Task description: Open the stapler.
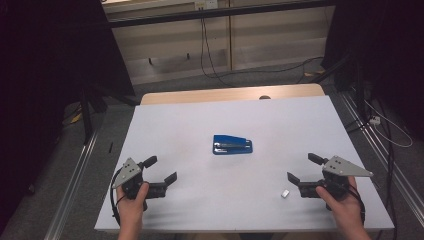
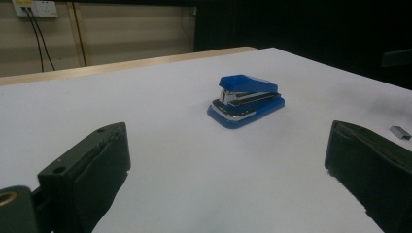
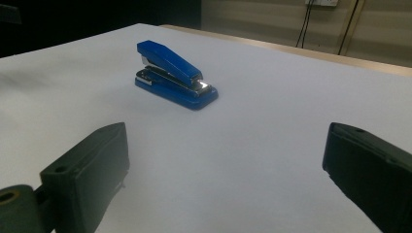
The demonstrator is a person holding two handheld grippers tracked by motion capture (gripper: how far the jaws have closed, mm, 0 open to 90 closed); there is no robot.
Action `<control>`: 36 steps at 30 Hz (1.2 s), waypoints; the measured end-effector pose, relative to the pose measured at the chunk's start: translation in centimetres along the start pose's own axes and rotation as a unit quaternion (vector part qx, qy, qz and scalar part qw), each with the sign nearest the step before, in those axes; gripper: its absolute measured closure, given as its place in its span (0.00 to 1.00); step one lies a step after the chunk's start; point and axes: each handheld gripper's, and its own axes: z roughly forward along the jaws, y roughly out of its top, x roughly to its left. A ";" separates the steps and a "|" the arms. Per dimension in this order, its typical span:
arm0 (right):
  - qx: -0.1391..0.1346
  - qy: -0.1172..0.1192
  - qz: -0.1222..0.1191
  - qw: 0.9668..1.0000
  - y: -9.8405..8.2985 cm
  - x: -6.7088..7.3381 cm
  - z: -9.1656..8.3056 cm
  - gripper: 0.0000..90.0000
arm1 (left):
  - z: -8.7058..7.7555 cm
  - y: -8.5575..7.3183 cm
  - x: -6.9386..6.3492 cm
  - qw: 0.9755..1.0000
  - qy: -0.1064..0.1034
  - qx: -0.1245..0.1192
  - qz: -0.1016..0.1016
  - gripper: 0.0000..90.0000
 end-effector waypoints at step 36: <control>0.012 0.002 -0.021 1.000 3.0 0.2 4.4 0.06 | 4.2 2.3 -0.6 0.999 -0.038 0.011 -0.007 0.03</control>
